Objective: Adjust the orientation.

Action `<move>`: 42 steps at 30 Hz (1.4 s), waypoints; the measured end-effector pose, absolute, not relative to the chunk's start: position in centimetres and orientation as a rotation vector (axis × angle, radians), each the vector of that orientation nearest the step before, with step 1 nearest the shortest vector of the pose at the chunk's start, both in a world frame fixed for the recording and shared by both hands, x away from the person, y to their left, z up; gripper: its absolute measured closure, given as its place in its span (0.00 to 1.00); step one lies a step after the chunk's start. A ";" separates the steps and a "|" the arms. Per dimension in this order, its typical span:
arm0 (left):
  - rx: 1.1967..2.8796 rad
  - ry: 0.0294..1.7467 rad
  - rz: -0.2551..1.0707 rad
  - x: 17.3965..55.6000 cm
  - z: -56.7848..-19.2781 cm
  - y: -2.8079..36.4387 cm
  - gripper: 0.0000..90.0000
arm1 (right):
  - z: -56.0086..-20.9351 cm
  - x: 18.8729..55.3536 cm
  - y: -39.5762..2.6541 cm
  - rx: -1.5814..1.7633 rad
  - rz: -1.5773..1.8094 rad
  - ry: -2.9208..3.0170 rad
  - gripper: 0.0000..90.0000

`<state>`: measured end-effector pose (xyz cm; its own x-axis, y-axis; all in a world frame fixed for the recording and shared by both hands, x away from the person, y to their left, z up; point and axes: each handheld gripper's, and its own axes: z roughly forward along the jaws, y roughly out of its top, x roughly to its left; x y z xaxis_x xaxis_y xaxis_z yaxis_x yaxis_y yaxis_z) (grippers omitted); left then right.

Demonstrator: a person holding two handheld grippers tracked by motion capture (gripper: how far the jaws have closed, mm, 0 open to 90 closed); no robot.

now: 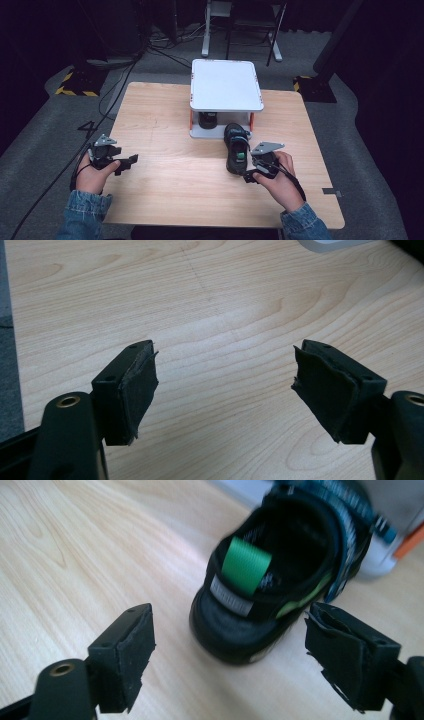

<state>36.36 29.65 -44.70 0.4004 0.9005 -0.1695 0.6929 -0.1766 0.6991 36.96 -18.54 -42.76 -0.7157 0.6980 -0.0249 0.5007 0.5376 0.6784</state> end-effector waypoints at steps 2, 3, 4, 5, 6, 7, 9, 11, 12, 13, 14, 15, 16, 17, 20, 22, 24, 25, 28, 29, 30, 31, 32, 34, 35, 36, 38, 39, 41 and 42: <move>1.945 1.352 0.370 36.4 -44.7 29.5 0.28 | -43.4 36.7 -18.5 1.055 0.902 2.515 0.22; 1.945 1.353 0.365 36.4 -44.7 29.4 0.28 | -43.8 36.7 -18.5 1.081 0.885 2.513 0.21; 1.946 1.350 0.363 36.5 -44.7 29.4 0.28 | -44.3 36.6 -18.5 1.093 0.873 2.509 0.22; 1.944 1.352 0.361 36.5 -44.7 29.4 0.28 | -44.7 36.7 -18.5 1.101 0.857 2.508 0.23; 1.944 1.353 0.360 36.5 -44.7 29.4 0.28 | -45.3 36.7 -18.6 1.104 0.829 2.509 0.23; 1.946 1.351 0.369 36.5 -44.7 29.4 0.28 | -45.7 36.7 -18.6 1.104 0.813 2.510 0.23; 1.945 1.353 0.367 36.6 -44.7 29.4 0.28 | -46.2 36.8 -18.7 1.101 0.815 2.506 0.27; 1.948 1.351 0.364 36.6 -44.7 29.4 0.28 | -46.8 37.0 -18.8 1.098 0.835 2.505 0.30; 1.946 1.351 0.364 36.6 -44.7 29.4 0.28 | -47.1 37.0 -18.9 1.104 0.827 2.507 0.30; 1.945 1.351 0.364 36.6 -44.7 29.4 0.28 | -47.4 37.1 -18.9 1.112 0.819 2.512 0.30; 1.947 1.349 0.364 36.7 -44.7 29.4 0.28 | -47.7 37.1 -18.8 1.118 0.821 2.515 0.30; 1.948 1.349 0.367 36.7 -44.7 29.4 0.28 | -47.9 37.2 -18.8 1.126 0.826 2.513 0.30; 1.946 1.352 0.367 36.7 -44.8 29.3 0.28 | -48.2 37.3 -18.7 1.130 0.836 2.502 0.30; 1.946 1.352 0.368 36.7 -44.8 29.3 0.28 | -48.5 37.4 -18.7 1.130 0.838 2.489 0.30; 1.950 1.351 0.368 36.7 -44.8 29.2 0.28 | -49.2 37.9 -18.6 1.163 0.863 2.437 0.22; 1.953 1.349 0.368 36.7 -44.9 29.2 0.28 | -49.3 38.2 -18.6 1.161 0.878 2.446 0.21; 1.953 1.355 0.368 36.5 -44.9 29.2 0.28 | -49.3 38.4 -18.6 1.137 0.887 2.469 0.23; 1.955 1.356 0.364 36.5 -45.0 29.2 0.28 | -49.2 38.5 -18.6 1.129 0.890 2.485 0.26; 1.947 1.364 0.373 36.1 -44.9 29.5 0.28 | -48.9 38.9 -18.4 1.116 0.894 2.490 0.30; 1.944 1.366 0.380 36.1 -44.9 29.6 0.28 | -48.9 39.1 -18.4 1.111 0.892 2.478 0.30; 1.944 1.367 0.378 35.9 -44.9 29.7 0.28 | -48.9 39.2 -18.4 1.110 0.887 2.473 0.31; 1.943 1.370 0.376 35.8 -45.0 29.8 0.28 | -48.8 39.4 -18.4 1.110 0.884 2.469 0.32; 1.945 1.373 0.380 35.7 -45.0 29.9 0.28 | -48.7 39.7 -18.4 1.111 0.878 2.464 0.32; 1.945 1.383 0.380 35.4 -45.2 30.1 0.28 | -48.5 40.2 -18.4 1.107 0.894 2.434 0.33; 1.944 1.390 0.384 35.3 -45.3 30.2 0.28 | -48.4 40.5 -18.4 1.110 0.909 2.420 0.33; 1.940 1.395 0.378 35.1 -45.3 30.3 0.28 | -48.3 40.9 -18.4 1.113 0.923 2.411 0.33; 1.939 1.399 0.385 34.9 -45.3 30.5 0.28 | -48.1 41.5 -18.3 1.118 0.954 2.385 0.33; 1.935 1.403 0.386 34.7 -45.2 30.7 0.28 | -48.0 41.9 -18.2 1.114 0.967 2.368 0.34; 1.925 1.405 0.383 34.5 -45.2 30.9 0.28 | -47.9 42.5 -18.1 1.100 0.975 2.334 0.37; 1.918 1.404 0.375 34.5 -45.2 30.9 0.28 | -47.8 42.9 -18.1 1.099 0.981 2.325 0.38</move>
